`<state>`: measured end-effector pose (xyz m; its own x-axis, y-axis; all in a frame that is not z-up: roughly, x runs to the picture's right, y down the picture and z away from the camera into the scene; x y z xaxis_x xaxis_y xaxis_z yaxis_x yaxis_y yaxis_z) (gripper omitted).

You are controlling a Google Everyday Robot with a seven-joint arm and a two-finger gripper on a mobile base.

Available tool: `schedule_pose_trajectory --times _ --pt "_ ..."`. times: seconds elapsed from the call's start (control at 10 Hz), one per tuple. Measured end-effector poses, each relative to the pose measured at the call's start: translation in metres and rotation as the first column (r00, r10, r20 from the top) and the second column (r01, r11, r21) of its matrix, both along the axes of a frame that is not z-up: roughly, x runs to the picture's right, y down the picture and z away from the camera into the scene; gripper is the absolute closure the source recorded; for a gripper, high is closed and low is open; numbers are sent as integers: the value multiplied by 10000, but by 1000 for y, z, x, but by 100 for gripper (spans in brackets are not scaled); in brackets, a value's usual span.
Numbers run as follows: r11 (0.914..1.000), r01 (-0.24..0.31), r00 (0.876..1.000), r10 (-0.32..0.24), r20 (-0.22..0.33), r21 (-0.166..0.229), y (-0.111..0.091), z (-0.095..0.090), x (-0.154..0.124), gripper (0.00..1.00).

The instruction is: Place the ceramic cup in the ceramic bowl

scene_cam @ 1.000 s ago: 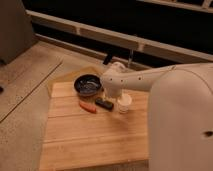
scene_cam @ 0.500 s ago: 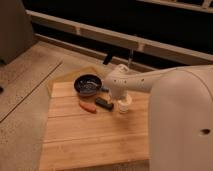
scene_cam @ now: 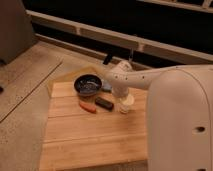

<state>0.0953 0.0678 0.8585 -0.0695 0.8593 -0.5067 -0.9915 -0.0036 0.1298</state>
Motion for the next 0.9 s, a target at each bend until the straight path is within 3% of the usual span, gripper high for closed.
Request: schedule_pose_trajectory --times 0.2,0.4,0.5,0.6,0.8,0.9 --pt "9971 545 9979 -525 -372 529 -22 -17 -7 100" --pt "9751 1734 9843 -1670 -567 1384 -54 -42 -37 100" --pt "9410 2748 9615 -2682 -602 1973 -73 -61 -70 100" --pt "9157 3314 9432 -3278 -544 2275 -81 -71 -92 100" --pt "8584 4423 8912 -4532 -196 2599 -88 -85 -137 100" --pt "8368 4780 8677 -4971 47 2669 -91 -88 -151 100"
